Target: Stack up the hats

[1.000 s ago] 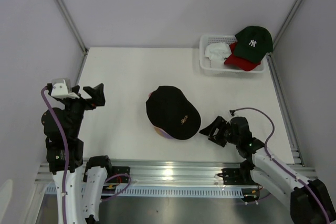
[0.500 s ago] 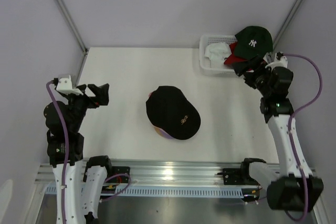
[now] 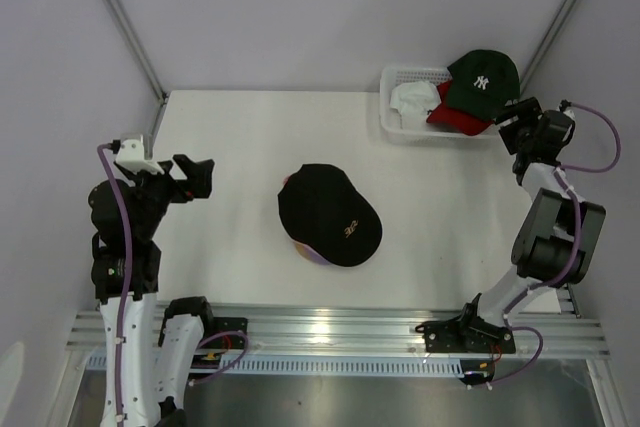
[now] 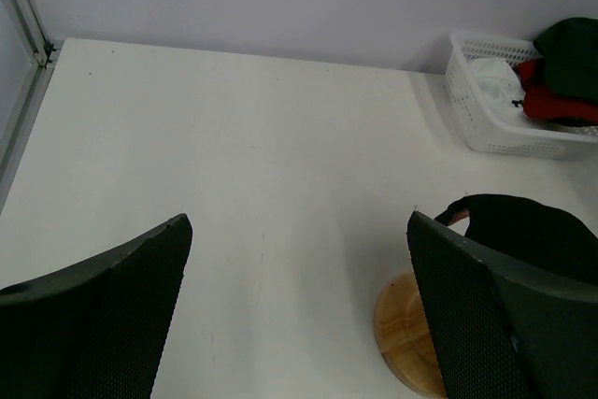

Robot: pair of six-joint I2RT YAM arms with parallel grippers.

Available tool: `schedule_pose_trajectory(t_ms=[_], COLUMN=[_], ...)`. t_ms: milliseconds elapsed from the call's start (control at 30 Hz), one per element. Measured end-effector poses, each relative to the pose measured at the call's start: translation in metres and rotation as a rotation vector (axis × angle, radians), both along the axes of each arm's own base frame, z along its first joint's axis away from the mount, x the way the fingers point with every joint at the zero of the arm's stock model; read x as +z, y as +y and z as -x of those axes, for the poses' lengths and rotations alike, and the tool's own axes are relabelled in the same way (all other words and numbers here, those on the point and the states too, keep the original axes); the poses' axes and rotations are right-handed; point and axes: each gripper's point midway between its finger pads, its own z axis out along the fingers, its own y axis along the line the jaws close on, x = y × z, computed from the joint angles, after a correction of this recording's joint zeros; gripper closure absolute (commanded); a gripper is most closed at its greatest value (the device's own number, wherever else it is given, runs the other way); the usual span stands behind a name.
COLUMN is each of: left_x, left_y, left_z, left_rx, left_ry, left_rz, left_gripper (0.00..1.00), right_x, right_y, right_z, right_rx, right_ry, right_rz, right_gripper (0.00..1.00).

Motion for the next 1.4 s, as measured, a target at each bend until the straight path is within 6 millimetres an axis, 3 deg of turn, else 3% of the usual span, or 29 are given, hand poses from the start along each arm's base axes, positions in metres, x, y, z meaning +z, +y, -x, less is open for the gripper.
schedule_pose_trajectory(t_ms=[100, 233, 500, 867, 1000, 1400], left_x=[0.001, 0.002, -0.004, -0.009, -0.009, -0.009], left_y=[0.0, 0.003, 0.009, 0.015, 0.015, 0.017], left_z=[0.001, 0.001, -0.005, -0.009, -0.009, -0.009], left_rx=[0.002, 0.018, 0.048, 0.073, 0.074, 0.082], left_ry=[-0.004, -0.009, 0.018, 0.037, 0.038, 0.038], left_rz=[-0.001, -0.005, -0.005, -0.005, -0.005, -0.005], left_gripper=[0.0, 0.0, 0.01, 0.0, 0.0, 0.01], right_x=[-0.014, -0.039, -0.02, -0.007, -0.011, -0.017], right_y=[-0.01, -0.008, 0.014, 0.084, 0.083, 0.052], right_z=[-0.02, -0.036, -0.05, -0.065, -0.068, -0.076], right_rx=[0.005, 0.014, 0.026, 0.024, -0.046, -0.254], right_ry=[-0.034, -0.039, -0.148, -0.197, -0.189, -0.159], right_rz=[-0.043, -0.111, -0.198, -0.313, -0.307, -0.288], right_gripper=[0.22, 0.23, 0.2, 0.17, 0.17, 0.17])
